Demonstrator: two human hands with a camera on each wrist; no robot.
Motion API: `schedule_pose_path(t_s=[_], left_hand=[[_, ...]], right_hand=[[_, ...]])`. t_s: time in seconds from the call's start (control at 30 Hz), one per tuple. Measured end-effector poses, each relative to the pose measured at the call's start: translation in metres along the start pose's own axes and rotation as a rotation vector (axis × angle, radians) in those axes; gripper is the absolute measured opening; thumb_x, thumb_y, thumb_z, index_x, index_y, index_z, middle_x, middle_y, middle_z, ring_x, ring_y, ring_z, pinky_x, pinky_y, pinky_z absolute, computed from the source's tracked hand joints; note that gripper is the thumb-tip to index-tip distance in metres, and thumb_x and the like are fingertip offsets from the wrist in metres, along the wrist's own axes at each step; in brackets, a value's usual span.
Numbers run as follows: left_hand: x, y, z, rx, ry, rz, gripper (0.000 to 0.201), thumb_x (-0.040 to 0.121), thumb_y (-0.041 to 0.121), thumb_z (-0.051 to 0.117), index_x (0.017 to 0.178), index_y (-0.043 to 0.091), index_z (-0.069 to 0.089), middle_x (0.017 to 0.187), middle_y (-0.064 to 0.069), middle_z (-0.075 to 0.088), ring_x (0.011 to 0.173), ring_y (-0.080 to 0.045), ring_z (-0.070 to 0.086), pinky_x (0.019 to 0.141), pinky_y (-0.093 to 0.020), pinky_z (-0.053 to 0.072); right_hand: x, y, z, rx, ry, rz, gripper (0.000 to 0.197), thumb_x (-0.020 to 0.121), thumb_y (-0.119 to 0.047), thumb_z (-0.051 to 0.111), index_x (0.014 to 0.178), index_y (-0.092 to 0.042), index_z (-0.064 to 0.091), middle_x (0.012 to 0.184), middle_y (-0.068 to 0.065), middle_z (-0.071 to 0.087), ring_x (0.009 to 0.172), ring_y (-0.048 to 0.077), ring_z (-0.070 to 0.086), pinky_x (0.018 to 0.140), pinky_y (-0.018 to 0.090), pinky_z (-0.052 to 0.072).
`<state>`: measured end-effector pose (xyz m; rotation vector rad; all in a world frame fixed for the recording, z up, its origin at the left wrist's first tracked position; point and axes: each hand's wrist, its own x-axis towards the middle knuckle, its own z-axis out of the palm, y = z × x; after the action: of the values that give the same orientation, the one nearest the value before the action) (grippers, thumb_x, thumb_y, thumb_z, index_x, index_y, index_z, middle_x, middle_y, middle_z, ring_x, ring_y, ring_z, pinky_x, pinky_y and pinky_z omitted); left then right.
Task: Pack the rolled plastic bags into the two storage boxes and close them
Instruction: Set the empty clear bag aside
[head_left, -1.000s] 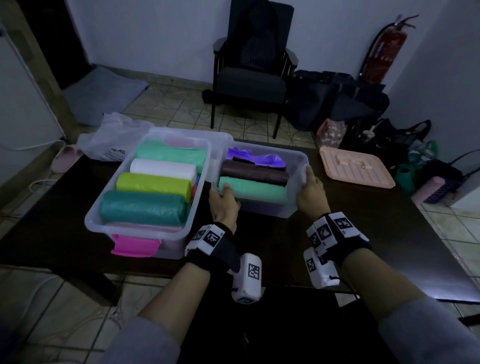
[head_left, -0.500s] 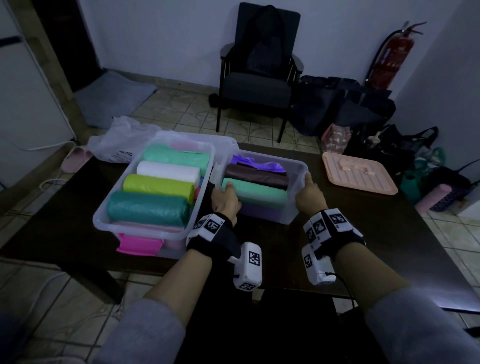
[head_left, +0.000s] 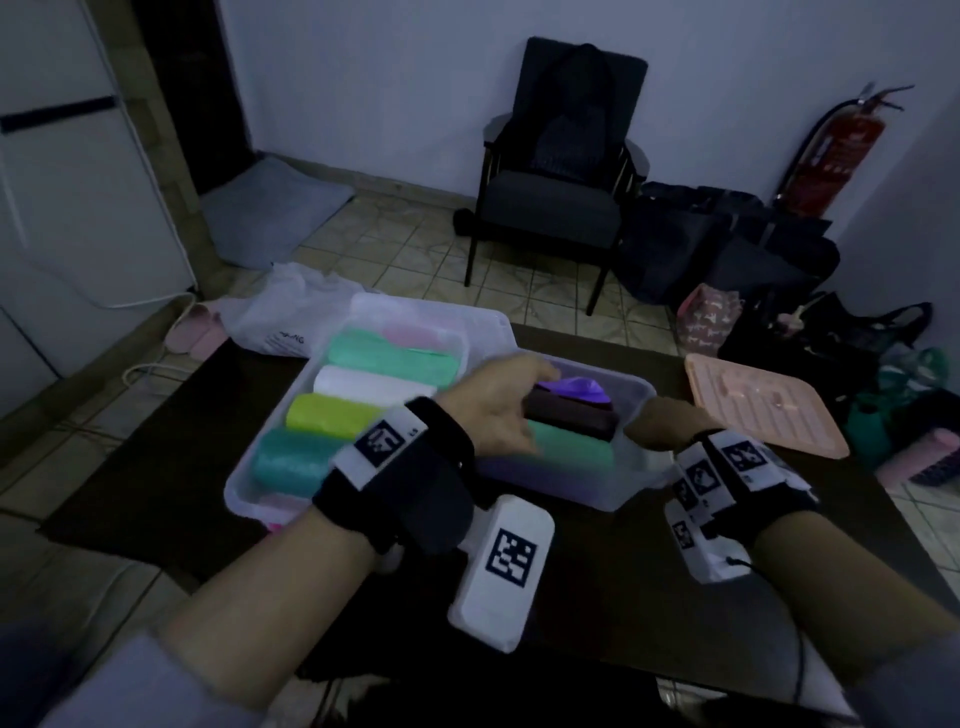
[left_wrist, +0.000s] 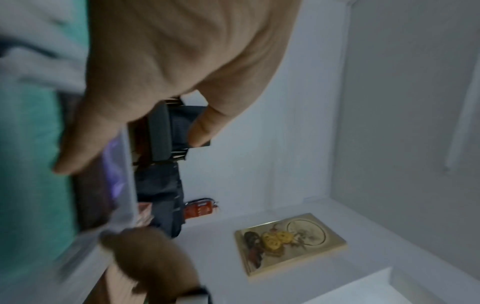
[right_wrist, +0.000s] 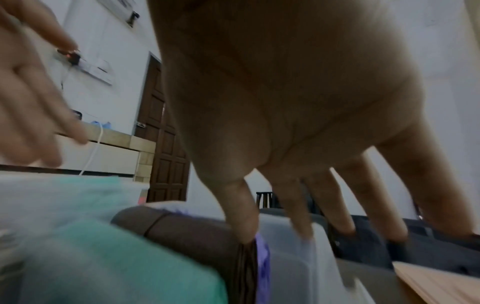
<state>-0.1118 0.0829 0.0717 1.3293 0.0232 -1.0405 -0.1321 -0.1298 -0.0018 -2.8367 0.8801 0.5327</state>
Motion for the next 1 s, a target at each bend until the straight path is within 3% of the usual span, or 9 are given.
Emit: schedule_pose_path(t_s=[0.07, 0.13, 0.27, 0.37, 0.47, 0.63, 0.77, 0.87, 1.0], left_hand=[[0.004, 0.028, -0.019, 0.074, -0.014, 0.137, 0.020, 0.096, 0.017, 0.045, 0.113, 0.010, 0.053, 0.128, -0.016, 0.050, 0.107, -0.029, 0.055, 0.089, -0.040, 0.046], [0.008, 0.066, -0.045, 0.135, 0.090, 0.271, 0.027, 0.097, 0.017, 0.044, 0.123, 0.012, 0.051, 0.125, -0.007, 0.051, 0.110, -0.023, 0.053, 0.092, -0.037, 0.044], [0.033, 0.121, -0.111, 0.336, 0.279, 0.336, 0.033, 0.098, 0.018, 0.043, 0.130, 0.009, 0.048, 0.127, -0.004, 0.054, 0.101, -0.016, 0.054, 0.085, -0.029, 0.044], [0.059, 0.141, -0.166, 0.452, 0.458, 0.273, 0.028, 0.098, 0.013, 0.045, 0.123, 0.004, 0.051, 0.117, -0.006, 0.052, 0.095, -0.018, 0.055, 0.076, -0.030, 0.047], [0.084, 0.142, -0.208, 0.554, 0.585, 0.128, 0.011, 0.095, 0.009, 0.049, 0.089, 0.003, 0.056, 0.101, -0.013, 0.054, 0.071, -0.019, 0.054, 0.068, -0.032, 0.046], [0.127, 0.126, -0.251, 0.617, 0.592, 0.014, 0.029, 0.092, 0.013, 0.057, 0.116, -0.003, 0.056, 0.088, -0.013, 0.059, 0.063, -0.019, 0.054, 0.059, -0.029, 0.046], [0.157, 0.116, -0.266, 0.590, 0.571, -0.027, 0.030, 0.090, 0.014, 0.061, 0.113, -0.005, 0.059, 0.090, -0.018, 0.063, 0.062, -0.020, 0.059, 0.072, -0.035, 0.054], [0.174, 0.111, -0.276, 0.627, 0.566, -0.046, 0.030, 0.088, 0.018, 0.065, 0.106, -0.006, 0.063, 0.096, -0.020, 0.067, 0.065, -0.024, 0.065, 0.071, -0.034, 0.057], [0.190, 0.103, -0.288, 0.716, 0.539, -0.043, 0.034, 0.085, 0.025, 0.069, 0.102, -0.004, 0.066, 0.095, -0.019, 0.070, 0.081, -0.030, 0.070, 0.071, -0.035, 0.059]], right_hand=[[0.001, -0.011, -0.027, -0.074, -0.084, -0.063, 0.041, 0.097, -0.032, 0.045, 0.125, -0.003, 0.054, 0.130, 0.014, 0.054, 0.114, 0.027, 0.052, 0.093, 0.033, 0.040], [0.005, -0.030, -0.053, -0.125, -0.101, -0.119, 0.043, 0.097, -0.036, 0.045, 0.120, -0.001, 0.058, 0.127, 0.015, 0.057, 0.108, 0.026, 0.054, 0.086, 0.031, 0.040], [0.013, -0.084, -0.101, -0.158, -0.077, -0.265, 0.044, 0.098, -0.039, 0.041, 0.120, -0.006, 0.060, 0.124, 0.012, 0.058, 0.108, 0.025, 0.055, 0.093, 0.032, 0.043], [0.029, -0.132, -0.132, -0.047, -0.055, -0.393, 0.041, 0.098, -0.036, 0.044, 0.125, -0.009, 0.056, 0.127, 0.008, 0.055, 0.088, 0.015, 0.052, 0.075, 0.025, 0.042], [0.055, -0.173, -0.152, -0.041, -0.026, -0.502, 0.043, 0.097, -0.039, 0.044, 0.129, -0.011, 0.054, 0.134, 0.007, 0.050, 0.111, 0.021, 0.050, 0.090, 0.029, 0.040], [0.106, -0.238, -0.154, 0.027, -0.035, -0.660, 0.040, 0.096, -0.038, 0.047, 0.126, -0.013, 0.056, 0.133, 0.003, 0.052, 0.121, 0.019, 0.048, 0.099, 0.028, 0.036], [0.154, -0.277, -0.127, 0.018, -0.010, -0.686, 0.043, 0.094, -0.040, 0.051, 0.129, -0.014, 0.054, 0.135, 0.005, 0.051, 0.124, 0.021, 0.046, 0.103, 0.032, 0.037], [0.184, -0.296, -0.103, -0.014, -0.041, -0.676, 0.043, 0.095, -0.036, 0.051, 0.132, -0.013, 0.051, 0.137, 0.005, 0.049, 0.125, 0.022, 0.045, 0.099, 0.028, 0.035], [0.216, -0.309, -0.081, -0.038, -0.068, -0.631, 0.040, 0.098, -0.030, 0.046, 0.131, -0.009, 0.051, 0.138, 0.008, 0.049, 0.125, 0.025, 0.046, 0.102, 0.031, 0.035]])
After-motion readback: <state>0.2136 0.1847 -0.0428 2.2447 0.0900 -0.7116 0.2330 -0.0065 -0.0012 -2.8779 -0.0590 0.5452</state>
